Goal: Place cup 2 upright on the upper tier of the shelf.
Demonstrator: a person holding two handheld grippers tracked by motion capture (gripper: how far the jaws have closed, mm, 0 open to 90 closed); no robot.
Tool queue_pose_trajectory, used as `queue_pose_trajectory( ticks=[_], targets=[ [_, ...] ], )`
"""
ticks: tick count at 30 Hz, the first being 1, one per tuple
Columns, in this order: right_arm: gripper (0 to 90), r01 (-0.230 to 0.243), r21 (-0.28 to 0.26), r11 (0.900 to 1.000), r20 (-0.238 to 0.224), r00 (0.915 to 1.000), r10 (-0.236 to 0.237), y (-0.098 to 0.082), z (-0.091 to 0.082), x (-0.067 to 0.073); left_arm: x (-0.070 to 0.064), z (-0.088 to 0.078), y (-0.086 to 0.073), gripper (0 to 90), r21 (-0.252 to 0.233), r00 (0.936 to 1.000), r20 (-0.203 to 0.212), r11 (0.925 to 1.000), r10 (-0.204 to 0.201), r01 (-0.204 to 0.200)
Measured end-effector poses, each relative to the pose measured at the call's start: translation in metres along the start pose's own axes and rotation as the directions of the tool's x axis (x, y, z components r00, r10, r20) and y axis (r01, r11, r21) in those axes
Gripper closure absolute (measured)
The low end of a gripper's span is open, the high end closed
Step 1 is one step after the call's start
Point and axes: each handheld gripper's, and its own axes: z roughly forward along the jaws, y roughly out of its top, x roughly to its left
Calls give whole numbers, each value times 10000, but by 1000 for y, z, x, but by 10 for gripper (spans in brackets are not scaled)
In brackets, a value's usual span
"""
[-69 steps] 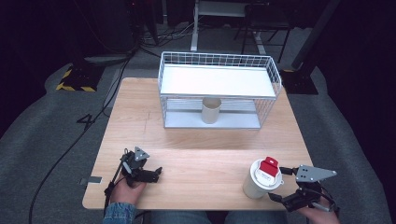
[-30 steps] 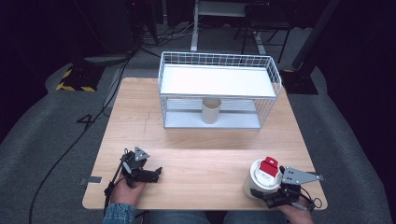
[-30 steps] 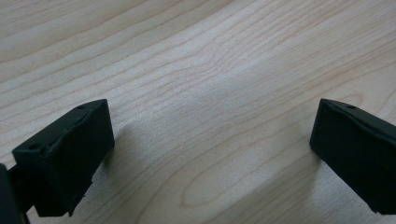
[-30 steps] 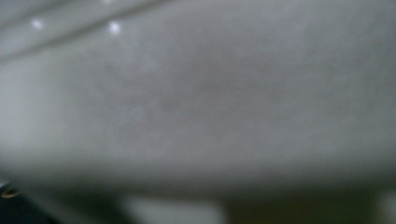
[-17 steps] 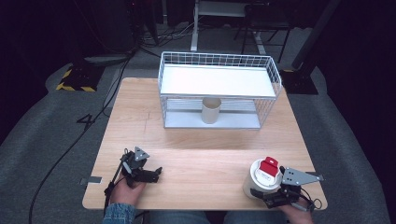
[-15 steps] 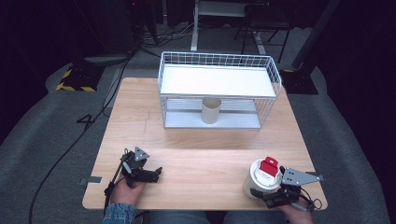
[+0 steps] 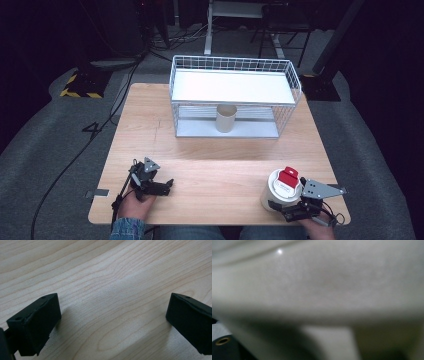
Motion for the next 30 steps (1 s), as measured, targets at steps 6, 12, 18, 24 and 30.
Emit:
queue_pose_trajectory(
  ticks=[6,12,18,24,30],
  targets=[
    [87,13,-186,9998,53,10000,-12,5,-4,-4,0,0,0,3,-7,10000,2,10000,-7,7],
    [87,-1,-152,9999,149,9999,4,12,-4,-6,0,0,0,3,-5,10000,6,10000,-8,8],
    [87,104,-212,9997,197,9998,-99,23,-5,-8,0,0,0,3,-5,10000,7,10000,-9,9],
    [88,335,-204,9992,281,9991,-329,38,-7,-12,0,0,0,3,2,10000,4,10000,3,-3],
    [88,485,-353,9982,312,9984,-474,56,-10,-16,0,0,0,3,-6,10000,8,10000,-9,9]
  ],
)
